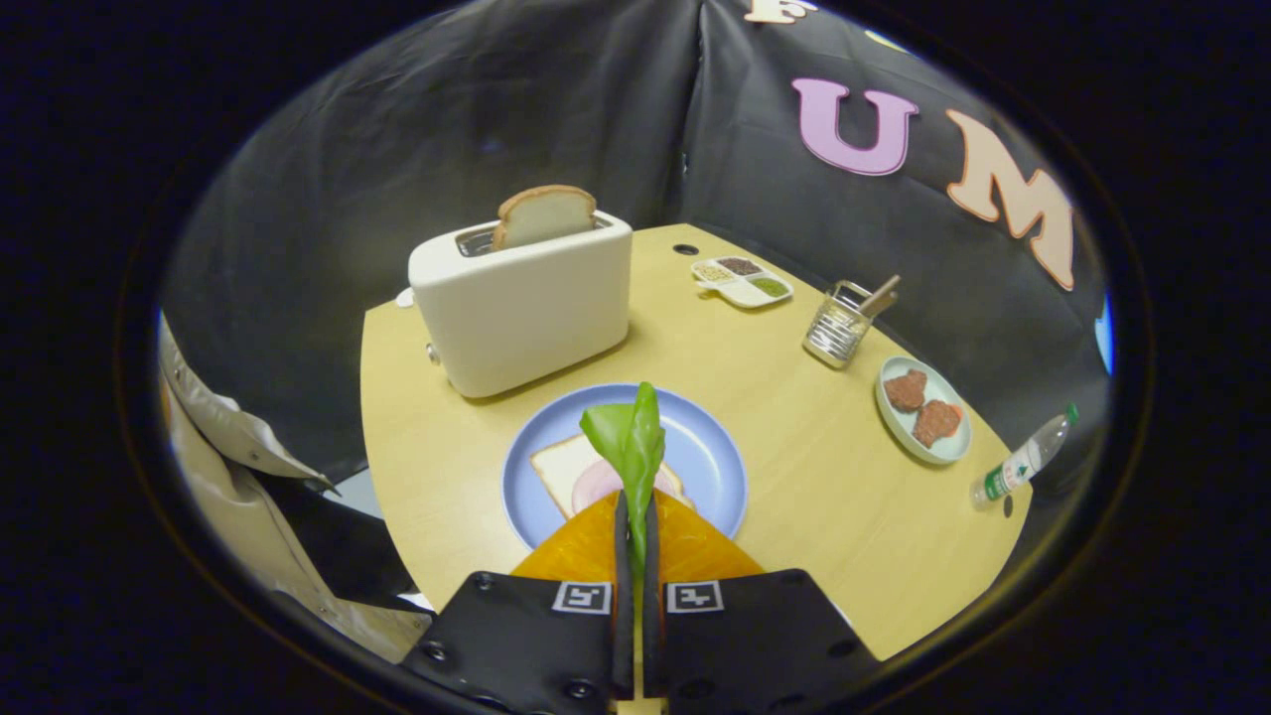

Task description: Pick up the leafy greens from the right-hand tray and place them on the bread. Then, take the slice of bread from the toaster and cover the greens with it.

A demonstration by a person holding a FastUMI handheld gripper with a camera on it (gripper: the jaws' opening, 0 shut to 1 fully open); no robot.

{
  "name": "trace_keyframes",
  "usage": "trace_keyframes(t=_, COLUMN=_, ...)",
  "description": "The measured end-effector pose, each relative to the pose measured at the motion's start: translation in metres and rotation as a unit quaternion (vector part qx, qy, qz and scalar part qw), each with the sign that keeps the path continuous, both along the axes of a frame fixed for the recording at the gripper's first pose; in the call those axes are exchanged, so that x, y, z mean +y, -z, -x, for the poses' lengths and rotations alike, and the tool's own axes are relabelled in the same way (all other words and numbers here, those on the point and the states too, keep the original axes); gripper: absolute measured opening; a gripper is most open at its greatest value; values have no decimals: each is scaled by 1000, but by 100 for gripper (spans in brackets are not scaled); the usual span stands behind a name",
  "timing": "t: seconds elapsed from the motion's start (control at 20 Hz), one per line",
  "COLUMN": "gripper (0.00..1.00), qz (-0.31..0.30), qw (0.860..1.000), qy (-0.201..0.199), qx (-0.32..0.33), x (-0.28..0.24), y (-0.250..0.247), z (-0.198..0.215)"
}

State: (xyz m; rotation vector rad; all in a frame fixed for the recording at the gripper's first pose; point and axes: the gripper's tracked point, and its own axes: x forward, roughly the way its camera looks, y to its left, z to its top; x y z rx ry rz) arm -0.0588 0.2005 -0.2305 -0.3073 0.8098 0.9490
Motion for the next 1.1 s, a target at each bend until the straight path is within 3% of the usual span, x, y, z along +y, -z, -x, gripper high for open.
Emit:
trace_keyframes(t=0.85, gripper=16, qz=5, qw=998, qy=-44, qx=35, x=65, y=31, z=20)
trace_keyframes(t=1.1, gripper=37, qz=13, qw=999, qy=-44, qx=26, x=69, y=41, z=16)
